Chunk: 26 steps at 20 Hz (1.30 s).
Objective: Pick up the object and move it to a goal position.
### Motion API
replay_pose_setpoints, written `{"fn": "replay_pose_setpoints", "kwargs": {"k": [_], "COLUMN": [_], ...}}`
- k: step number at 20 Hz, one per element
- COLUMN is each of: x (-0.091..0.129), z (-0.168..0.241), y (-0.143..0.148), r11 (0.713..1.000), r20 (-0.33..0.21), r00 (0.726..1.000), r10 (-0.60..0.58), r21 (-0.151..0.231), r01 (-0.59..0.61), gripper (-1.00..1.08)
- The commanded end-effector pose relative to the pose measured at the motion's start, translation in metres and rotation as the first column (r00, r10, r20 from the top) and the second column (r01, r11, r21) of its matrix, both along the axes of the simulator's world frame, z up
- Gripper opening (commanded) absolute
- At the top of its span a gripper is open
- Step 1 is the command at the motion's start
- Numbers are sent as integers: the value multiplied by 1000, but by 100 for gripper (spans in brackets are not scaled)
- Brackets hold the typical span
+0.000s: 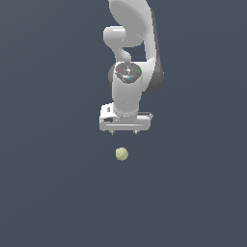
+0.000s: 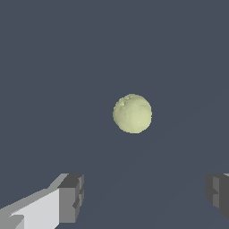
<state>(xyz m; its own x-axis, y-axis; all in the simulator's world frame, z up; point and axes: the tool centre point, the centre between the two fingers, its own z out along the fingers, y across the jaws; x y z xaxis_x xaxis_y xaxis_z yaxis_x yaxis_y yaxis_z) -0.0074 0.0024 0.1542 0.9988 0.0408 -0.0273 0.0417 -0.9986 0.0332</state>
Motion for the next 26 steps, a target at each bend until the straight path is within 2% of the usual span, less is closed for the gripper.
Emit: {"fn": "replay_pose_setpoints", "kwargs": {"k": [1,10,18,26], "x": [0,-5,-2,6], "z": [0,3,0,-10], "y": [0,-9,-9,-9], "r11": [1000,999,999,990], "r20": [0,-14,-14,-15], "r00": [1000,1000,999,990], "r10": [0,-1,30,141], "r21": [0,-32,-29,-19], "r01": [0,1,-30,-141], "gripper": [100,100,100,100]}}
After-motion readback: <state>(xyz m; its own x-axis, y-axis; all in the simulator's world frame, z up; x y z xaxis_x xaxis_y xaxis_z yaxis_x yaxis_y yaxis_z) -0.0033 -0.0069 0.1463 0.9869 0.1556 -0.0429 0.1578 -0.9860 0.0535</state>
